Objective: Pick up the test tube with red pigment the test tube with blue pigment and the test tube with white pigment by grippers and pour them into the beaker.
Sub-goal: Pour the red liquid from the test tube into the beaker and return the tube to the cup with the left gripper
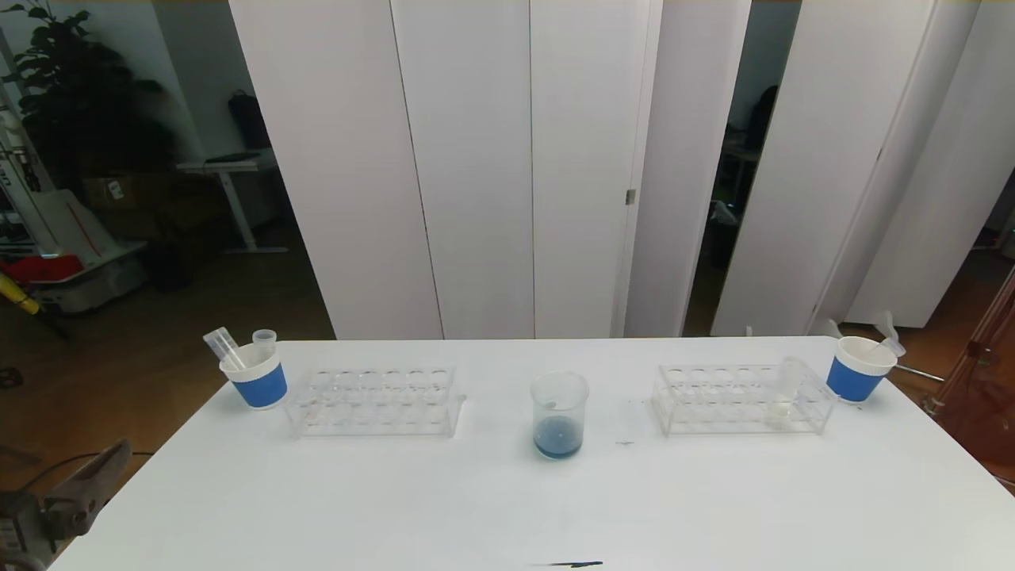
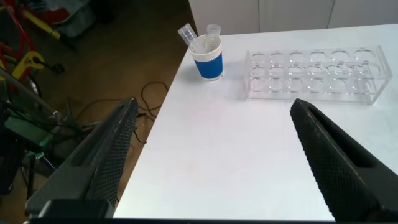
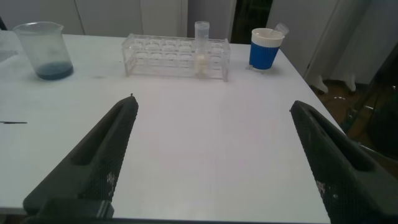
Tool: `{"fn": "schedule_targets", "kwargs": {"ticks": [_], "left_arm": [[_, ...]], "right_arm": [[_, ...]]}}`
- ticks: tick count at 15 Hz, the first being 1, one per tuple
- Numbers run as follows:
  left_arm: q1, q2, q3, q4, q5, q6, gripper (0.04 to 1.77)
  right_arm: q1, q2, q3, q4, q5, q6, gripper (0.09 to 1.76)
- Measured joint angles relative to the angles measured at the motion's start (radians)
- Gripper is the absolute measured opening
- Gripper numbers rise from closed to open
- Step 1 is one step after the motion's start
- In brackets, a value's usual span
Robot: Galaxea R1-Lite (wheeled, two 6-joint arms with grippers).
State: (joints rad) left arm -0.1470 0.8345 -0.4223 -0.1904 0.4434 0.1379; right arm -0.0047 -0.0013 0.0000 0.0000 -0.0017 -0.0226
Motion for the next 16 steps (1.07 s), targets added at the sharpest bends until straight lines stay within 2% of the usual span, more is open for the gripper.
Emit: {"fn": "schedule_targets", "kwargs": {"ticks": [2,4,5,8,13,16], "left_arm": [[0.055,-0.138,0.052,0.103,-0.095,0.007,1.75],[0.15,-0.27,0.074,0.241,-0.223,0.013,1.75],[0.18,-0.324,0.086,0.272,-0.253,0.014,1.75],[0.194,-0.477,0.136,0.308,-0.279,0.041,1.75],[0.148,-0.674,0.187,0.444,-0.3,0.064,1.75],[0.142,-0.777,0.246,0.45,-0.337,0.06,1.75]], "right_arm": [[0.0,0.0,0.0,0.0,0.0,0.0,1.75],[0.0,0.0,0.0,0.0,0.0,0.0,1.75],[0.0,0.0,0.0,0.0,0.0,0.0,1.75],[0.0,0.0,0.0,0.0,0.0,0.0,1.75],[0.0,0.0,0.0,0.0,0.0,0.0,1.75],[0.0,0.0,0.0,0.0,0.0,0.0,1.75]]}}
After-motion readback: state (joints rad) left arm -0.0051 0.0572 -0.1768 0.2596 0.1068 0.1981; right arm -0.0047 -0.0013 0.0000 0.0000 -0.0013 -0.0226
